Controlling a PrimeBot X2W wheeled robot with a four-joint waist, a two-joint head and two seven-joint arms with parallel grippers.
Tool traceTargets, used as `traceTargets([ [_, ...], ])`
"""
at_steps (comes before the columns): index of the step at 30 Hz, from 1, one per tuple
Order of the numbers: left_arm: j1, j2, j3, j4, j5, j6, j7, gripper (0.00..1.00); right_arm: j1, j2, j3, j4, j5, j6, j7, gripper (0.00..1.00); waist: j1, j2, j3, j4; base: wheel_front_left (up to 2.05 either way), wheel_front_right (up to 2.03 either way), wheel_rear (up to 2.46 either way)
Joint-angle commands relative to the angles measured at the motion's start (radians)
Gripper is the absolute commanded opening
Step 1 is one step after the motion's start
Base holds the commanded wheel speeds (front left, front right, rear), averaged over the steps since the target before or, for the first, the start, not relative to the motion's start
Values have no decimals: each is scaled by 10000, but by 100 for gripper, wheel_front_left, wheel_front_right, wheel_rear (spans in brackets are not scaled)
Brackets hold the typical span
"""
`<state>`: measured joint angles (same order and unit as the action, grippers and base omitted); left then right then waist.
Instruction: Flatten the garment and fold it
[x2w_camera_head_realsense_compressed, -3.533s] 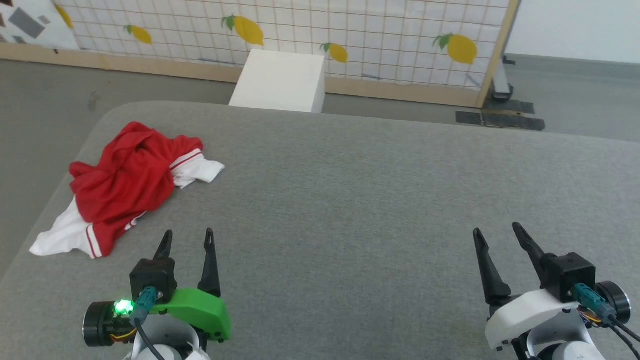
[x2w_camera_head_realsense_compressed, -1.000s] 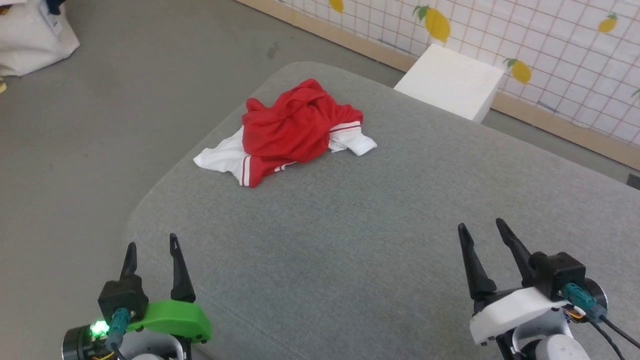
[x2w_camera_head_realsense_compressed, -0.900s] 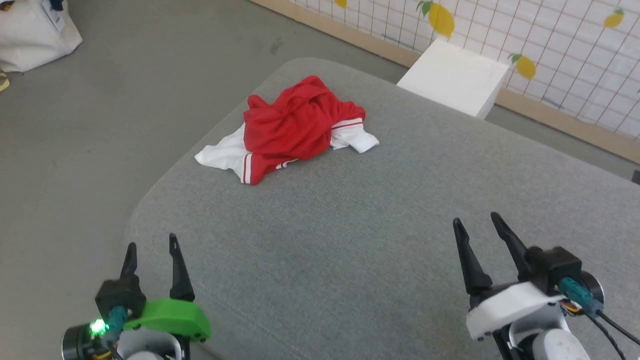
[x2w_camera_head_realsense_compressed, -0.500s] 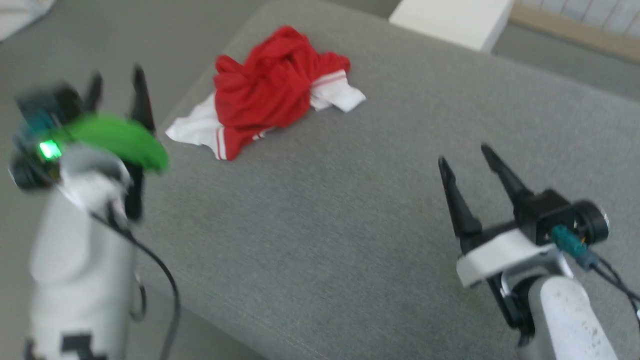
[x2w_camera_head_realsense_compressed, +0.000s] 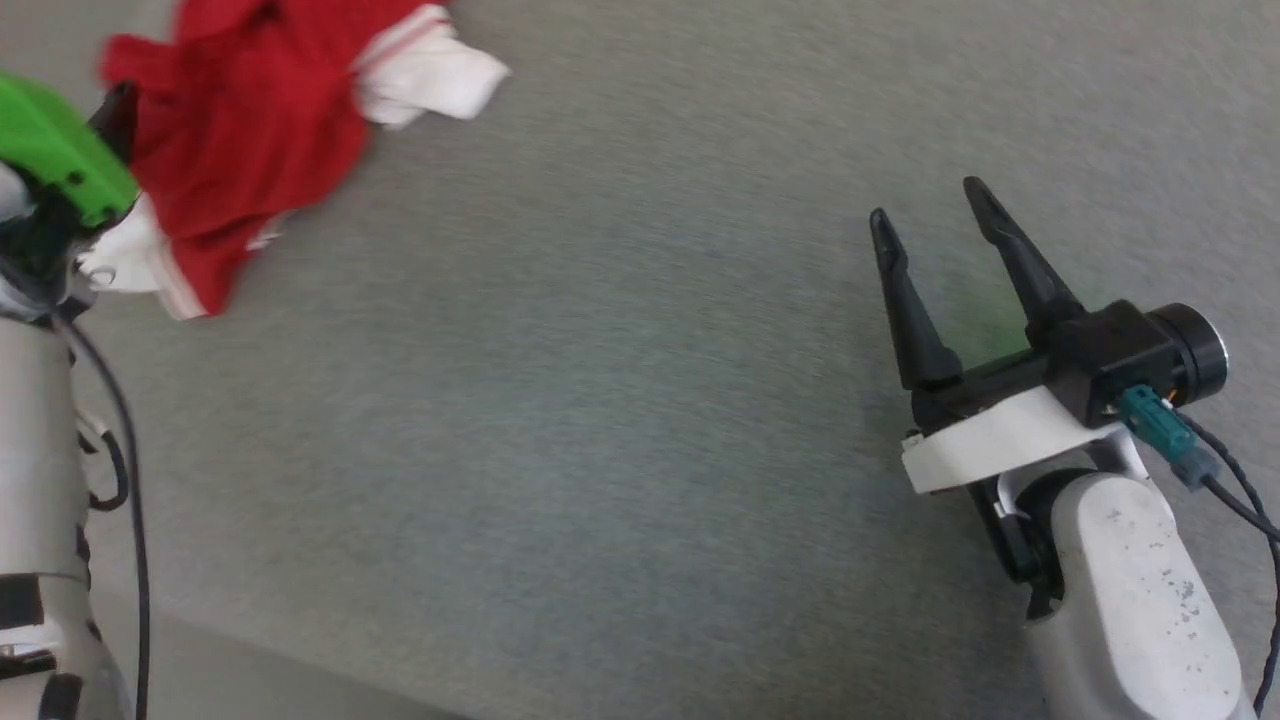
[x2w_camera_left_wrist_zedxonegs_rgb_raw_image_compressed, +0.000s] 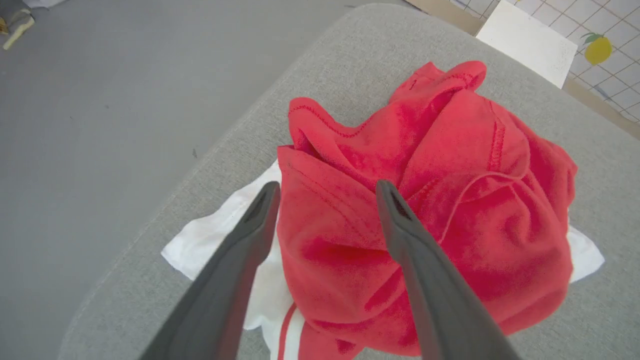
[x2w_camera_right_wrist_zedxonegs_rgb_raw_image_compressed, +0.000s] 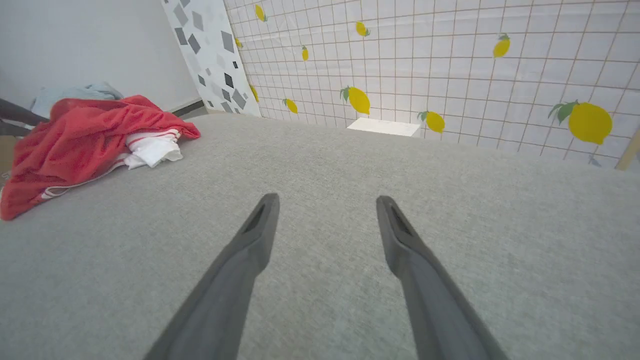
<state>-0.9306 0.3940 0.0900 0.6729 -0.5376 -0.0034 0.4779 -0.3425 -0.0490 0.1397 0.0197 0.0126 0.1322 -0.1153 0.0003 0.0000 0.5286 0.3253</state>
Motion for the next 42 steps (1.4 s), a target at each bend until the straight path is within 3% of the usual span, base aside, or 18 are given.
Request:
traceTargets([
  [1,194,7,130,56,-195,220,304,100,-76,-15,-69,90,111,-15,-141,100,-3,0,1598,-1677,0,0,0],
  [9,1275,-200,542,-90,-1052,855,2340,100,0,-14,-233,538,301,-15,-489,100,-3,0,1235,-1824,0,0,0],
  [10,1436,-194,475,-220,-1074,827,2589,87,-1,-14,-226,631,351,-15,-537,100,-3,0,1047,-1808,0,0,0],
  [11,1559,-167,420,-361,-1073,776,2721,33,8,-14,-215,716,401,-15,-578,100,-3,0,862,-1791,0,0,0],
  [12,1680,-72,395,-602,-1018,713,2665,0,26,-13,-188,826,457,-15,-629,100,-3,0,602,-1776,0,0,0],
  [15,1878,492,303,-1265,-329,736,1623,0,98,-13,-113,1093,636,-15,-756,100,-3,0,-101,-1767,0,0,0],
  [20,1768,1077,83,-2252,996,841,-1124,0,434,-13,-121,1682,1069,-15,-1015,100,-3,0,-1648,-1815,0,0,0],
  [26,1111,1160,-718,-2939,2305,806,-3737,0,1176,-13,-339,2267,1499,-15,-1223,100,-3,0,-3396,-2057,0,0,0],
  [32,351,300,-2006,-3495,2821,323,-4834,0,1808,-13,-683,2432,1652,-15,-1298,100,-3,0,-4493,-2494,0,0,0],
  [42,758,-2255,-3850,-4125,2324,-219,-5251,0,2531,-13,-877,2204,1631,-15,-1085,100,-3,0,-5170,-3470,0,0,0],
])
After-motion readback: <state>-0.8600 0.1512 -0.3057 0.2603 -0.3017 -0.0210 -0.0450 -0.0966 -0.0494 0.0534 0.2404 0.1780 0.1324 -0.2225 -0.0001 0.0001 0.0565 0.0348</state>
